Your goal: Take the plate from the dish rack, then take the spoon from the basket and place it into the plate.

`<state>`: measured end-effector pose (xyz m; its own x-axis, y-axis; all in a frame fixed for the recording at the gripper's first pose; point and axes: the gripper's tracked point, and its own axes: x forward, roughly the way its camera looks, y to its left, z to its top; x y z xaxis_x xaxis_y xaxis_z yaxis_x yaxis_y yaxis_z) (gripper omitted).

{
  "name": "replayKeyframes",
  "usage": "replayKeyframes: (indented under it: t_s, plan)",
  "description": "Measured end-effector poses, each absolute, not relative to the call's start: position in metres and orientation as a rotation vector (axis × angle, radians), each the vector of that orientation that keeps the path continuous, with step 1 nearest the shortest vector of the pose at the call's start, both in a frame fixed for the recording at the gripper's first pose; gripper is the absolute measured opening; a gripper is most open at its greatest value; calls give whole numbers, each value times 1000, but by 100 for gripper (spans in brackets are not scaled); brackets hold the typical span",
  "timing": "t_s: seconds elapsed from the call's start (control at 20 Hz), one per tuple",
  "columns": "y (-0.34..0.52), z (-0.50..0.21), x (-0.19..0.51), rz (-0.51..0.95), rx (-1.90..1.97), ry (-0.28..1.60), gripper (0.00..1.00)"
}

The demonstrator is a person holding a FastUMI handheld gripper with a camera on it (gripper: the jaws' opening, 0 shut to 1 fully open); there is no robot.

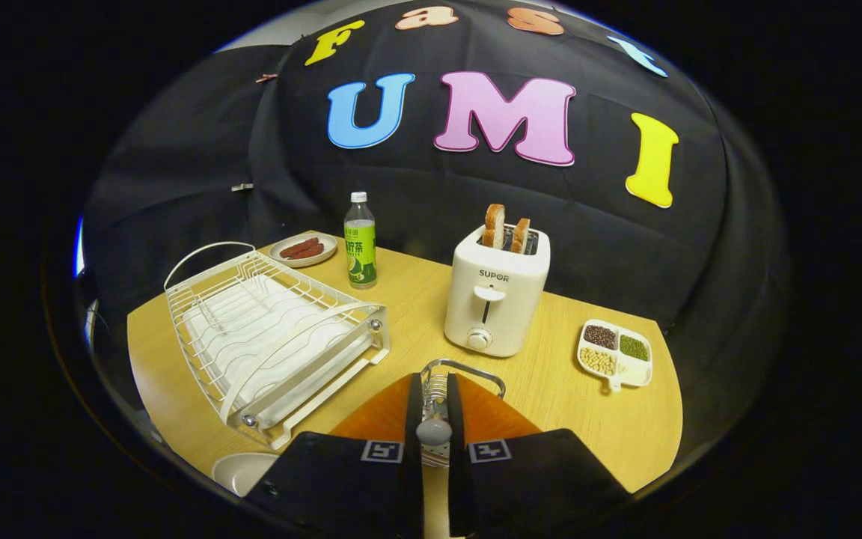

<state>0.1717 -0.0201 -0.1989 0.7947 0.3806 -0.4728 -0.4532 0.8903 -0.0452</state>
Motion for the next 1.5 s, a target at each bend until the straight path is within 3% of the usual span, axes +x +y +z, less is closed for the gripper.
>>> replayKeyframes:
  t_s: [0.4,0.85,1.5]
  plan:
    - [-30,-146,160,468,-119,424,14]
    - [-23,-79,110,589,-29,384,14]
    - [15,-156,24,752,-77,536,14]
